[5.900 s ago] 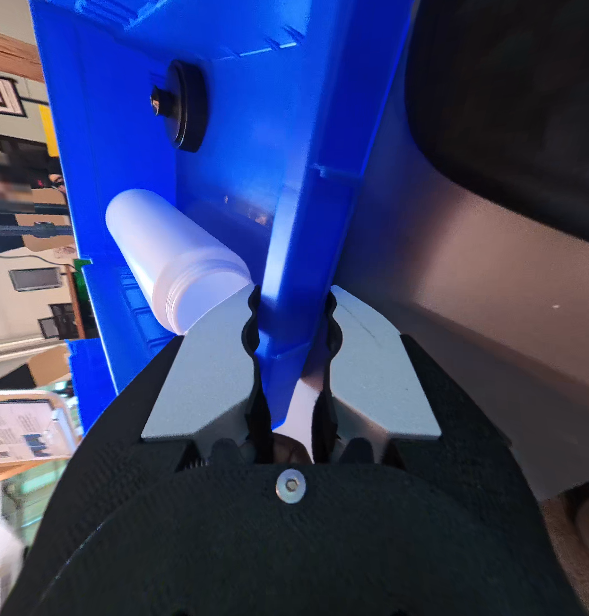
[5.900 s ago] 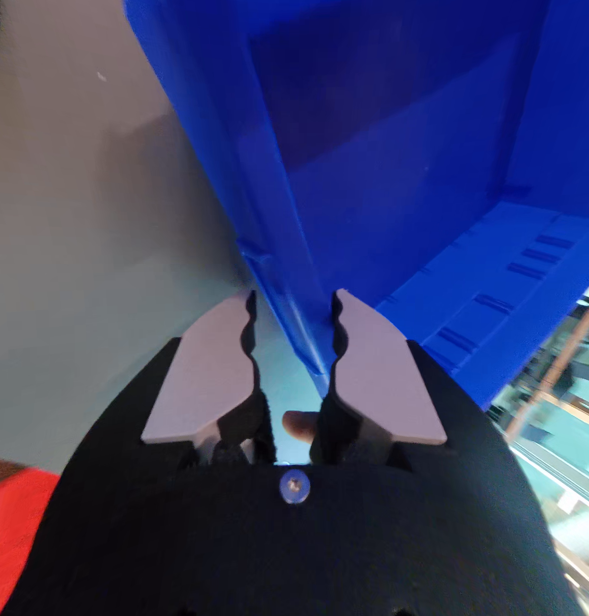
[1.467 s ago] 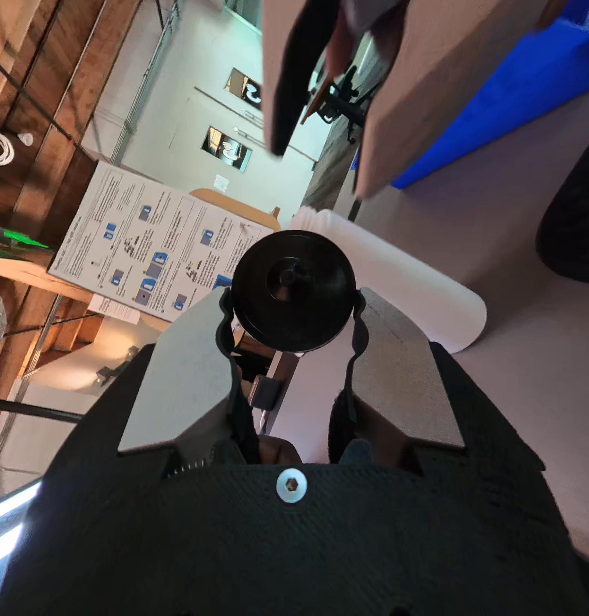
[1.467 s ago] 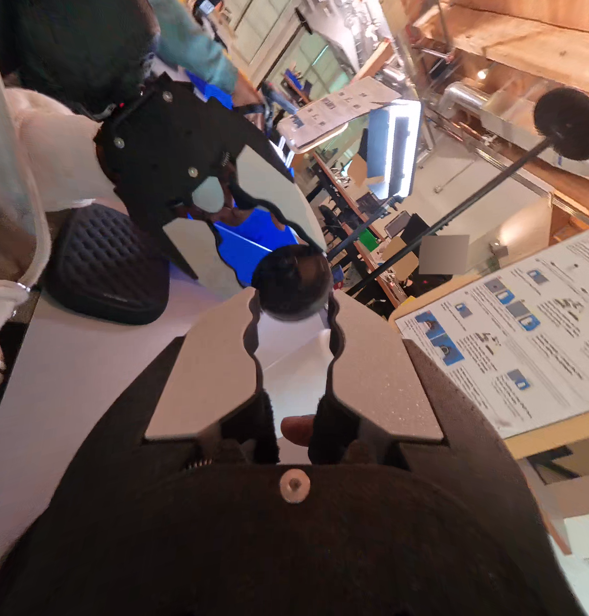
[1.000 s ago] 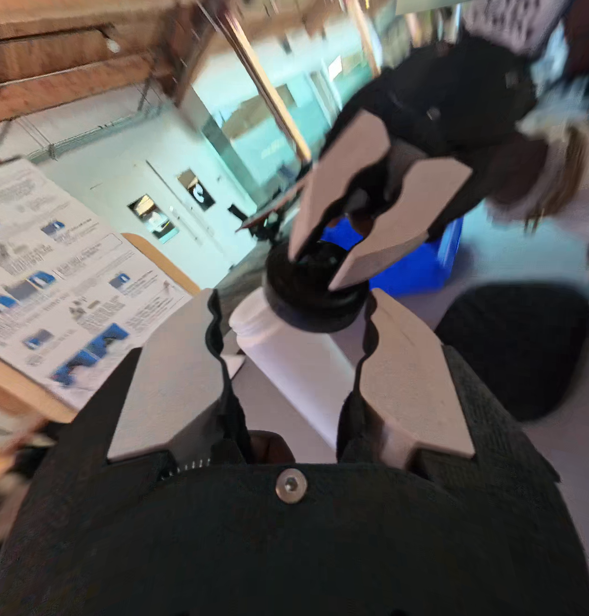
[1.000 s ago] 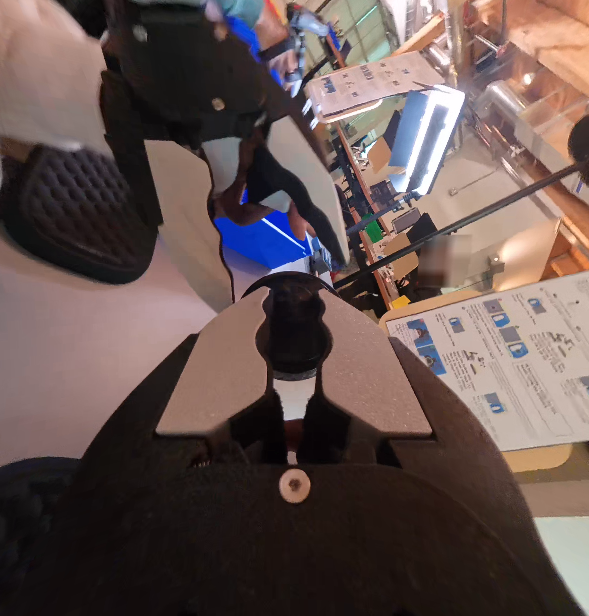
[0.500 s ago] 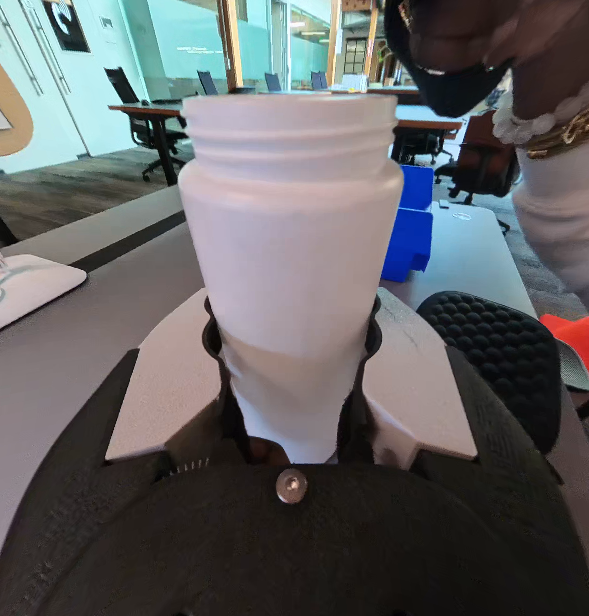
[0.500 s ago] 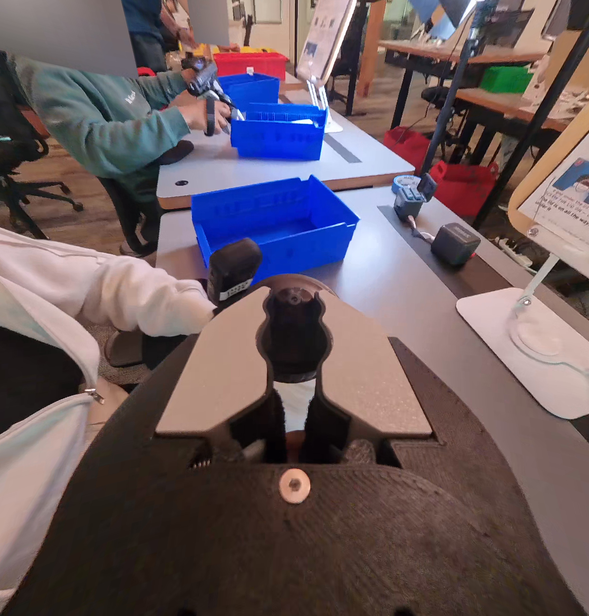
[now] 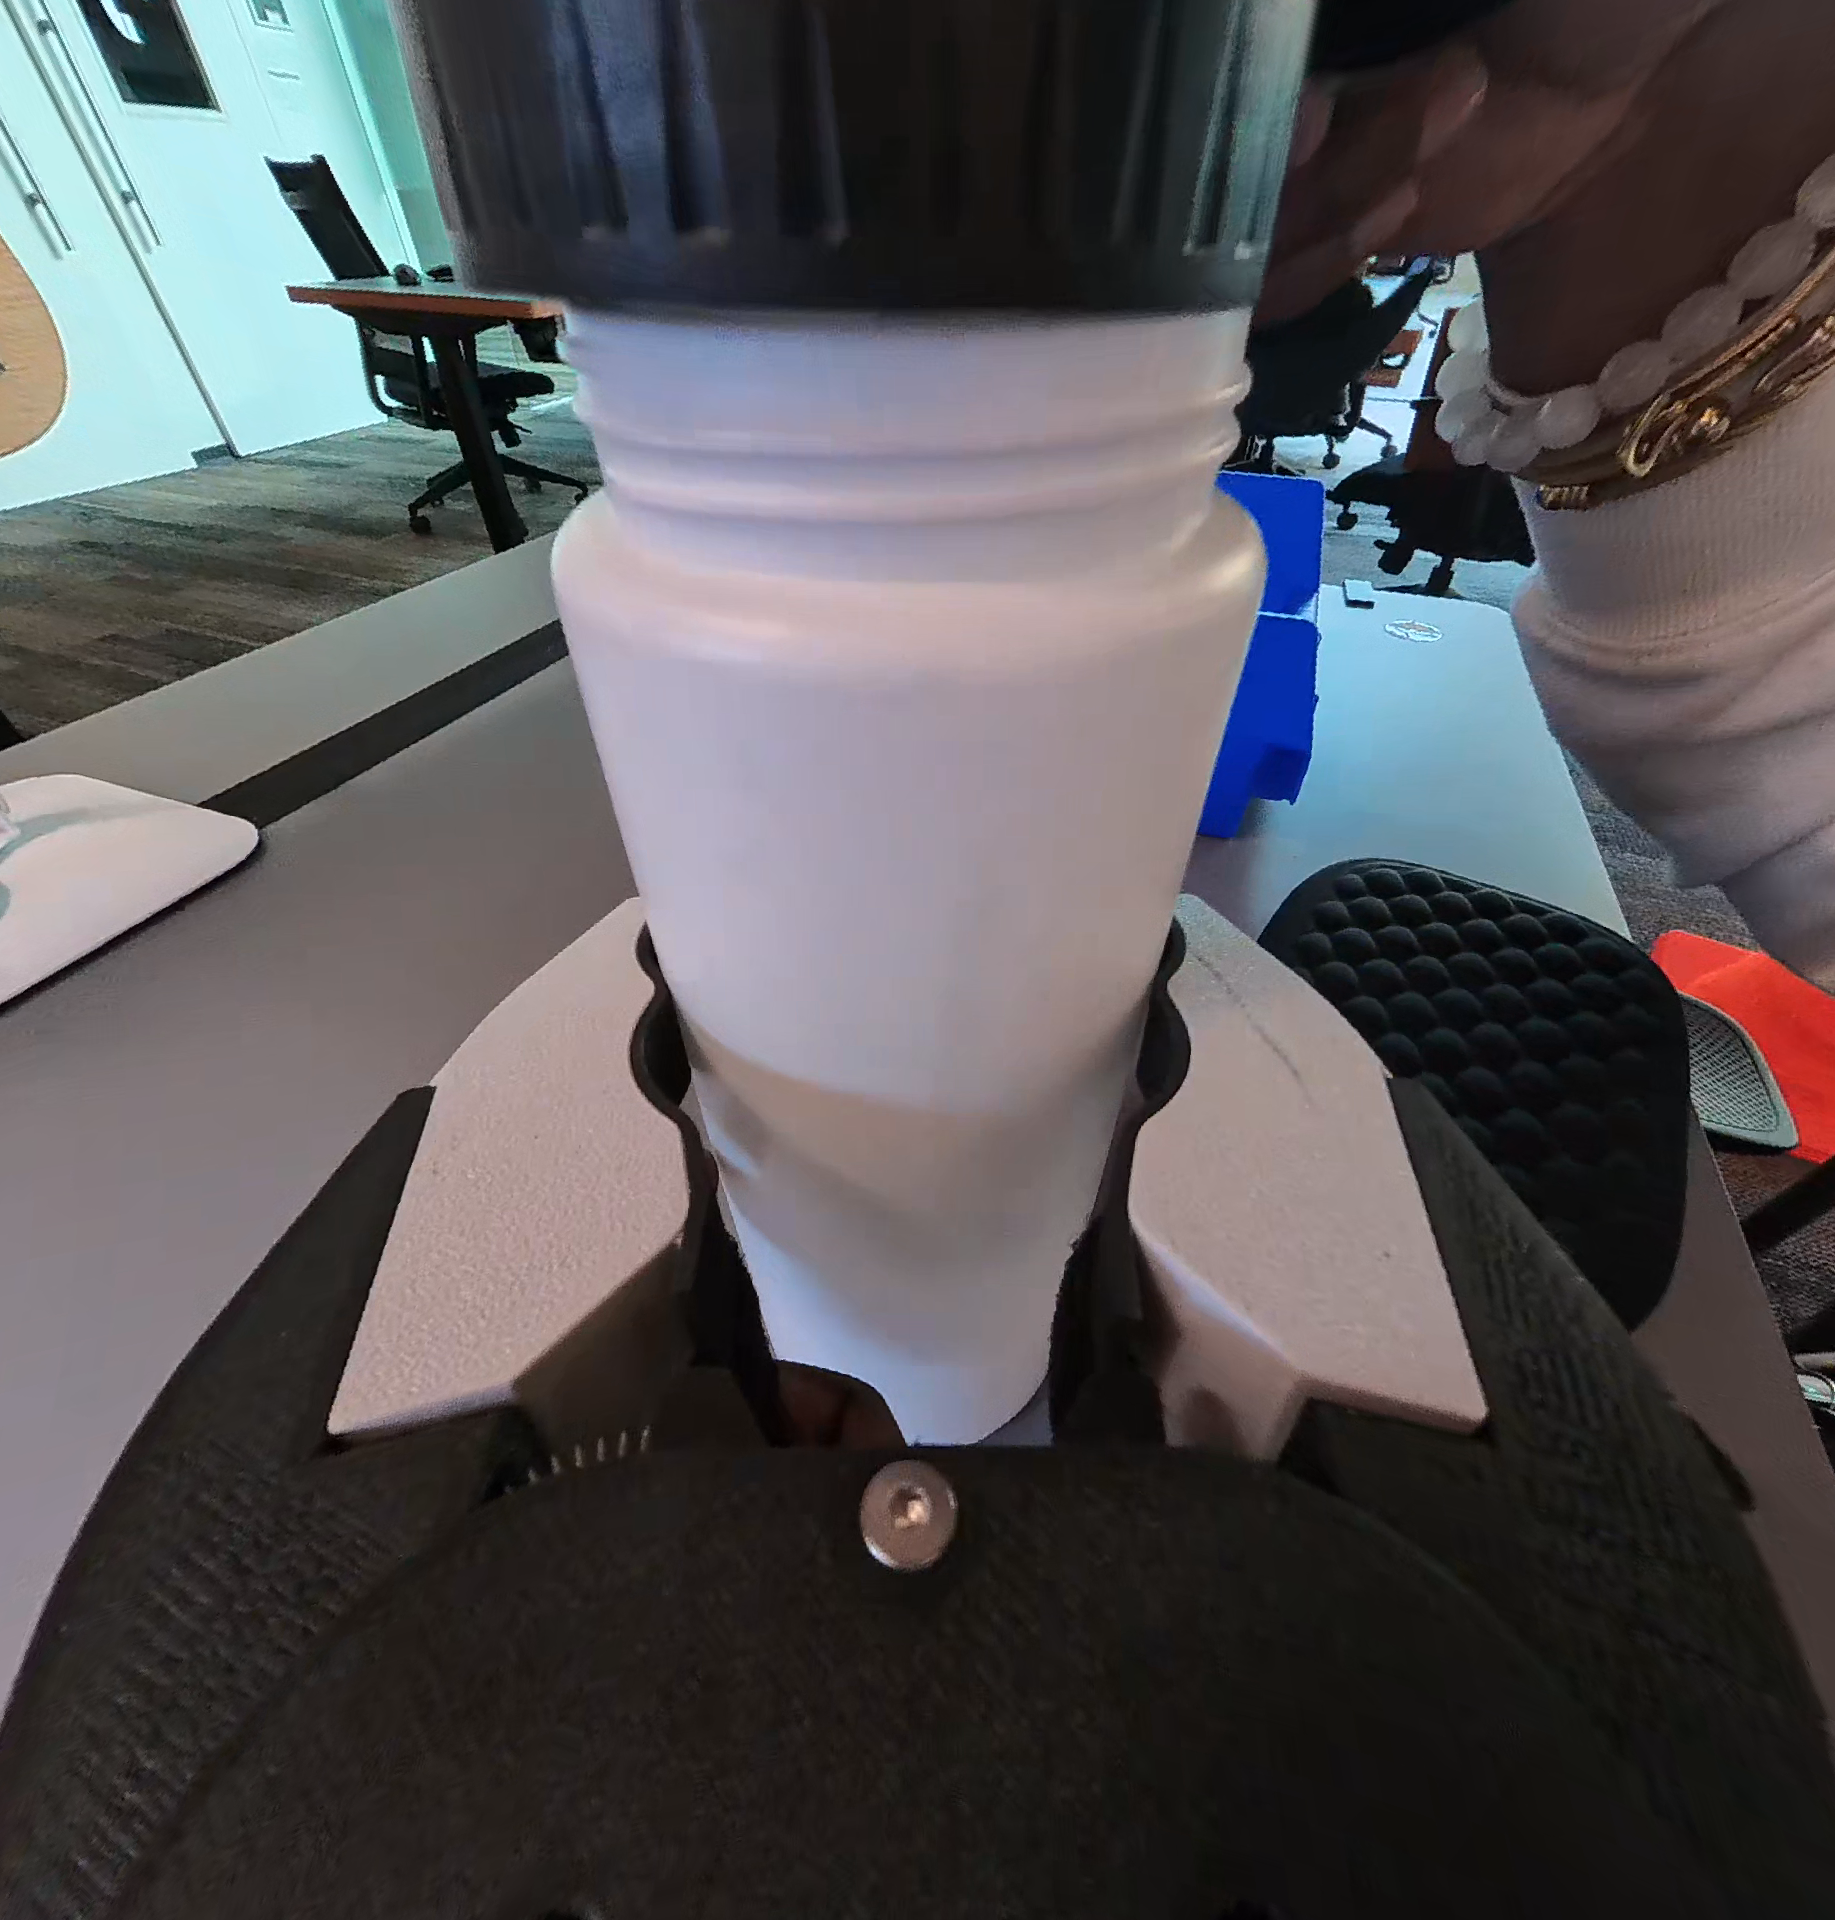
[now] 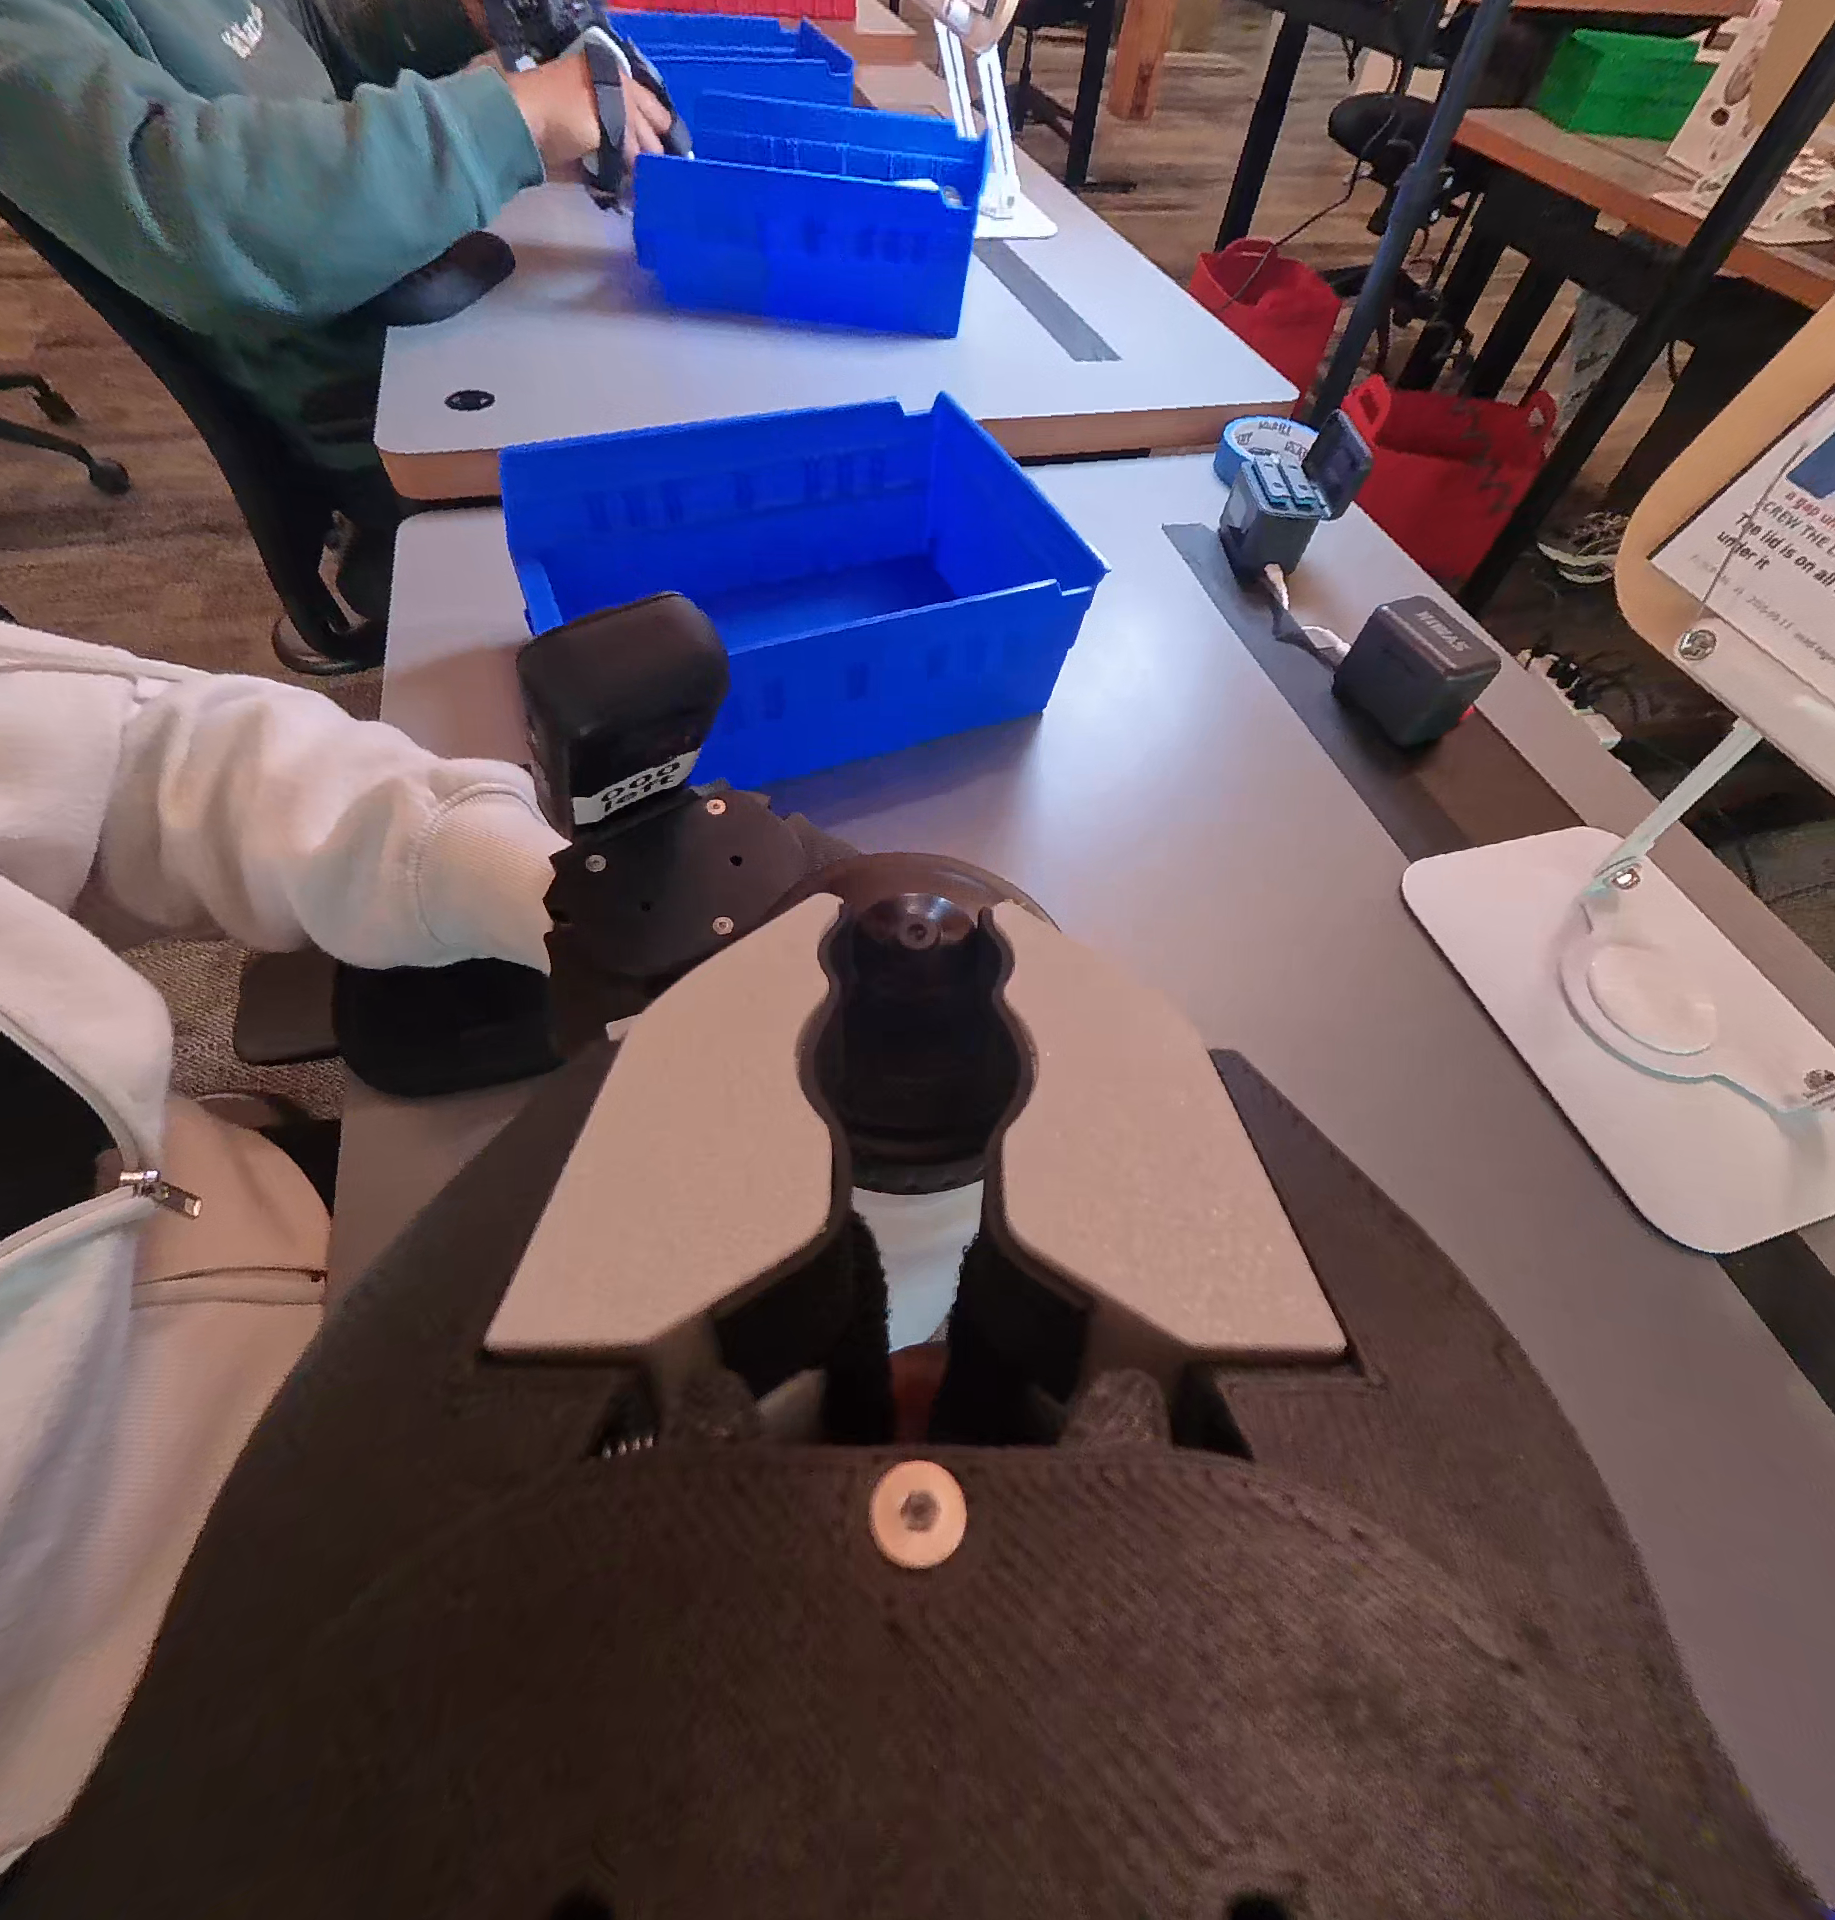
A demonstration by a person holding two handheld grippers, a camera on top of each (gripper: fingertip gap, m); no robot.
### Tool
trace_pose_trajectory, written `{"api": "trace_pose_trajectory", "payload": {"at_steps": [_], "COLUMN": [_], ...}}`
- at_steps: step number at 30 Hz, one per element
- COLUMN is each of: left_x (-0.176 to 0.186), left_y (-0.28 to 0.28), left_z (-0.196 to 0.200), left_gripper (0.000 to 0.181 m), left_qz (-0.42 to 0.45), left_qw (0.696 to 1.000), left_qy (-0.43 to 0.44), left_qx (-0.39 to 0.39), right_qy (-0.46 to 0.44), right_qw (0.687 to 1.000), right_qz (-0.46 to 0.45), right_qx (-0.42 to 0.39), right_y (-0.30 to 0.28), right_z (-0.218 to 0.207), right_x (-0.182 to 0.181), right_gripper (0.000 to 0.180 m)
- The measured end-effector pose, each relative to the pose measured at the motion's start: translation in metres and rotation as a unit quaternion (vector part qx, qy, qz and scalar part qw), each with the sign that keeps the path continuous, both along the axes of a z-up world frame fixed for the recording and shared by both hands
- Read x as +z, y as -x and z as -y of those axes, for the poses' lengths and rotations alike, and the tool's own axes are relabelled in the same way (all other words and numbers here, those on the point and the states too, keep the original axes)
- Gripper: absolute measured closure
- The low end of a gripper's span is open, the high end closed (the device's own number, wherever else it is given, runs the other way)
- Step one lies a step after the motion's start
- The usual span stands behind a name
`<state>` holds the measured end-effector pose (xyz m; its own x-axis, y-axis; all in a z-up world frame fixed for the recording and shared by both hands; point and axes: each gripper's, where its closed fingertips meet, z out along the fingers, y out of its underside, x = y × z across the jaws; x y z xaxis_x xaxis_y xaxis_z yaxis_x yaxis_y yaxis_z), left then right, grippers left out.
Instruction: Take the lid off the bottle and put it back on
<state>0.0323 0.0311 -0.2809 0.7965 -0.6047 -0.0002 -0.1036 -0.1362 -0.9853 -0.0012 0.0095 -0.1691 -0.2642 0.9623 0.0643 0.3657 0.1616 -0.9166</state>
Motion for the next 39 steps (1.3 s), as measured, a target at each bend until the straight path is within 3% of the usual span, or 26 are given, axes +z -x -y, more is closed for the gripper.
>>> {"api": "trace_pose_trajectory", "payload": {"at_steps": [19, 26, 31, 34, 36, 39], "left_x": [0.000, 0.000, 0.000, 0.000, 0.000, 0.000], "left_y": [0.002, 0.004, 0.001, 0.001, -0.001, -0.001], "left_z": [-0.001, -0.001, 0.000, 0.000, 0.000, 0.000], "left_gripper": [0.094, 0.095, 0.095, 0.094, 0.095, 0.095], "left_qz": [0.011, 0.013, 0.003, 0.002, -0.004, -0.003], "left_qw": [1.000, 1.000, 1.000, 1.000, 1.000, 1.000], "left_qy": [-0.003, -0.008, -0.014, -0.010, -0.013, -0.012], "left_qx": [0.007, 0.005, 0.003, 0.006, 0.009, 0.003], "right_qy": [-0.027, 0.000, 0.015, -0.059, -0.112, -0.125], "right_qw": [0.999, 0.995, 0.995, 0.994, 0.990, 0.988], "right_qz": [0.036, 0.064, 0.059, 0.027, 0.002, -0.007], "right_qx": [-0.011, 0.071, 0.079, 0.084, 0.091, 0.091], "right_y": [-0.001, 0.002, -0.004, -0.003, -0.006, -0.010], "right_z": [0.001, 0.002, 0.003, 0.003, 0.006, 0.012], "right_x": [-0.010, -0.011, -0.011, -0.009, -0.006, -0.005], "right_gripper": [0.156, 0.156, 0.156, 0.156, 0.117, 0.116]}}
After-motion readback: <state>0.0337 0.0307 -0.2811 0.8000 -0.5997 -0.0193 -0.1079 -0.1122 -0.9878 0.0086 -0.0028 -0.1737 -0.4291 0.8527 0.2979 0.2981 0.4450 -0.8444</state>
